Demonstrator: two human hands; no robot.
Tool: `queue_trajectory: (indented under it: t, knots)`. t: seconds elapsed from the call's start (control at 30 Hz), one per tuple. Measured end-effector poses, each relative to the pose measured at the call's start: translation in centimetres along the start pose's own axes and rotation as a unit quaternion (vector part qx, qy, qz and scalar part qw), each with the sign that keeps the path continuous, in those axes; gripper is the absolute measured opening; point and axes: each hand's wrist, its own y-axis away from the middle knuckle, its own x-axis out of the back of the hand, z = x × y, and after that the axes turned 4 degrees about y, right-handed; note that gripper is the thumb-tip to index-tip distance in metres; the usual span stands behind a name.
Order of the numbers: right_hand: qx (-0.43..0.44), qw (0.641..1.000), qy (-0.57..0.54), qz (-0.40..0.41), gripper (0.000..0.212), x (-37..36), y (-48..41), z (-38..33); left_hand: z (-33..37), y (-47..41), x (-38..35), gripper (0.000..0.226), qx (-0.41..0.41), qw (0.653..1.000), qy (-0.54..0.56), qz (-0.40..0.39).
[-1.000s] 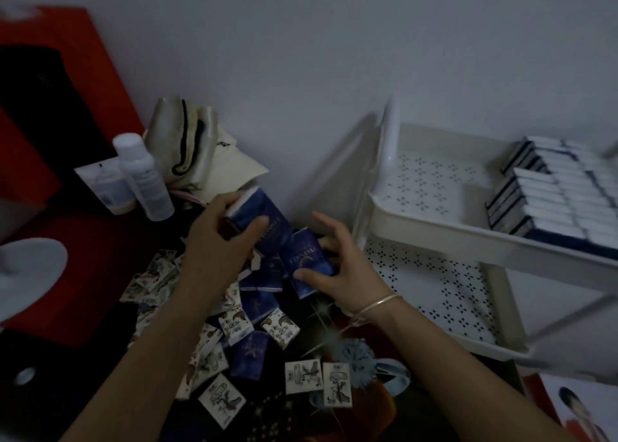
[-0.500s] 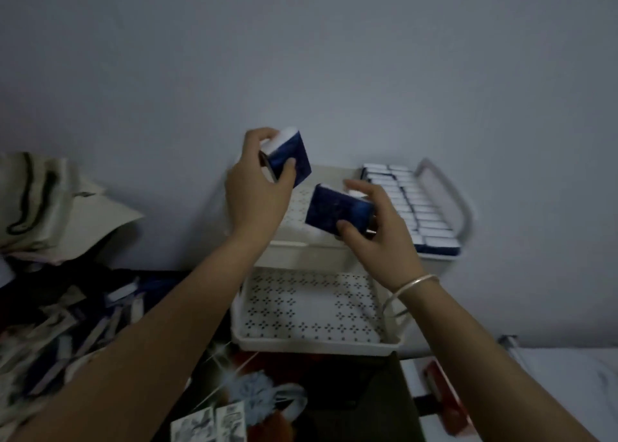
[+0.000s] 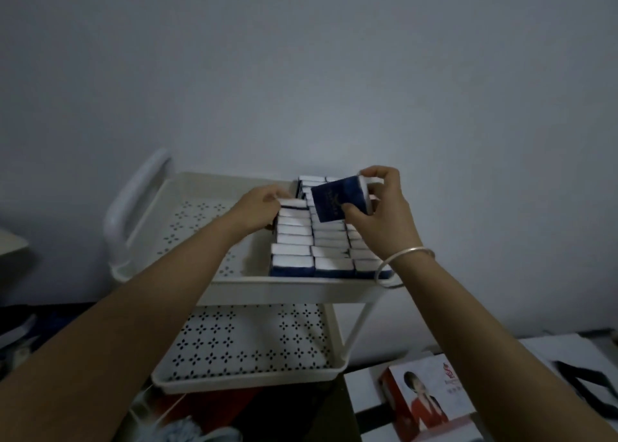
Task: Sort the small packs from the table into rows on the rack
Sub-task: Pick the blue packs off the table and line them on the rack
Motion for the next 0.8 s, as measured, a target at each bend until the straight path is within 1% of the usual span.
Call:
queue_trajectory:
  t: [0.07, 0.1, 0.17, 0.23, 0.33, 0.43, 0.47, 0.53, 0.6, 0.63, 0.7, 0.73, 0.77, 0.8]
  knots:
    - [0.007, 1.000, 0.004, 0.009, 0.047, -0.3, -1.2, 0.1, 0.5, 0.3, -0.3, 0.018, 0.050, 0.997, 0.061, -0.025]
    - [0.013, 1.000, 0.011, 0.010, 0.046, -0.6, -1.8, 0.2, 0.6, 0.4, -0.3, 0.023, 0.066, 0.994, 0.083, -0.025]
    - [0.024, 0.999, 0.023, 0.007, 0.043, -1.3, -3.0, 0.2, 0.5, 0.4, -0.2, 0.033, 0.087, 0.989, 0.116, -0.024]
    - [0.040, 0.999, 0.037, -0.004, 0.043, -2.3, -4.4, 0.0, 0.2, 0.2, 0.0, 0.036, 0.098, 0.986, 0.134, -0.012]
    - [0.075, 0.993, 0.086, -0.018, 0.044, -4.3, -6.3, -0.4, 0.1, -0.2, -0.1, 0.031, 0.111, 0.983, 0.144, 0.012]
    - [0.113, 0.977, 0.179, -0.027, 0.035, -6.4, -8.0, -0.3, -0.1, -0.5, 0.0, 0.023, 0.139, 0.977, 0.162, 0.018]
    - [0.127, 0.966, 0.219, -0.044, 0.031, -6.9, -8.3, 0.0, -0.2, -0.4, 0.0, 0.019, 0.151, 0.973, 0.175, 0.011]
    - [0.142, 0.944, 0.280, -0.100, 0.026, -7.5, -8.7, 0.6, -0.3, -0.3, 0.1, 0.019, 0.169, 0.966, 0.196, -0.007]
    - [0.143, 0.926, 0.312, -0.157, 0.024, -7.7, -8.8, 1.0, -0.3, -0.2, 0.0, 0.018, 0.177, 0.962, 0.209, 0.003]
    - [0.142, 0.920, 0.319, -0.177, 0.023, -7.7, -8.8, 1.1, -0.4, -0.2, 0.0, 0.025, 0.183, 0.958, 0.221, 0.017]
    - [0.138, 0.917, 0.315, -0.204, 0.023, -7.9, -8.7, 1.2, -0.7, -0.5, 0.1, 0.067, 0.201, 0.947, 0.246, 0.045]
    - [0.135, 0.917, 0.311, -0.212, 0.023, -8.0, -8.7, 1.3, -0.9, -0.7, 0.2, 0.078, 0.202, 0.945, 0.250, 0.060]
    - [0.133, 0.916, 0.309, -0.219, 0.022, -8.2, -8.7, 1.3, -1.1, -0.8, 0.4, 0.079, 0.197, 0.947, 0.241, 0.078]
    - [0.135, 0.914, 0.310, -0.224, 0.022, -8.4, -8.7, 1.4, -1.1, -0.8, 0.6, 0.073, 0.189, 0.951, 0.226, 0.092]
